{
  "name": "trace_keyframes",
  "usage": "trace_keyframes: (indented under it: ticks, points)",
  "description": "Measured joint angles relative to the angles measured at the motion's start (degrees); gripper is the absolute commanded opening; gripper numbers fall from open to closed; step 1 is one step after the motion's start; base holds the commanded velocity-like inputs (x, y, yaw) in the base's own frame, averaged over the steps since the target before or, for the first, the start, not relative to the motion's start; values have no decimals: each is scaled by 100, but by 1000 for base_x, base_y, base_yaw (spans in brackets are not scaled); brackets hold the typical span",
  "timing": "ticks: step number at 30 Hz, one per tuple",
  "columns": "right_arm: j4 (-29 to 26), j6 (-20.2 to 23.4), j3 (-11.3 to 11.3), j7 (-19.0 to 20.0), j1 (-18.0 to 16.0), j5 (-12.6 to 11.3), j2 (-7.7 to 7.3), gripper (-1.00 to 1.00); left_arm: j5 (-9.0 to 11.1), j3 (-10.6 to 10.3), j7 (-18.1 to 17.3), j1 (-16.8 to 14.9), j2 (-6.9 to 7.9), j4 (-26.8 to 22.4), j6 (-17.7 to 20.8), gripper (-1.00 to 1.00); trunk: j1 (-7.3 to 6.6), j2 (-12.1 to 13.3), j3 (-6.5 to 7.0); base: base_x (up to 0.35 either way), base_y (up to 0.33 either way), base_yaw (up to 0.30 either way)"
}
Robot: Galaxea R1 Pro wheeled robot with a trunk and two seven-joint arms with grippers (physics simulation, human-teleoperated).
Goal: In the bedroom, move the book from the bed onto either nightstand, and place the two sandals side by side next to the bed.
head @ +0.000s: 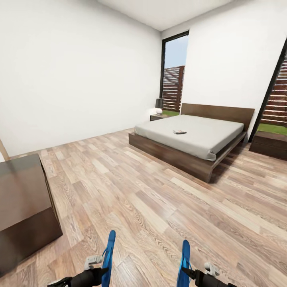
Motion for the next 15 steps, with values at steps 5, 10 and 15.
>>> trace_keyframes:
  ticks: [5, 10, 15]
  points:
    - [1, 0, -1, 0, 0, 1, 0, -100, 0, 0, 0, 0, 0, 1, 0, -100, 0, 0, 0, 0, 0, -282]
    - [-1, 0, -3, 0, 0, -2, 0, -100, 0, 0, 0, 0, 0, 1, 0, -100, 0, 0, 0, 0, 0, -280]
    - [-1, 0, 0, 0, 0, -2, 0, -100, 0, 0, 0, 0, 0, 1, 0, -100, 0, 0, 0, 0, 0, -278]
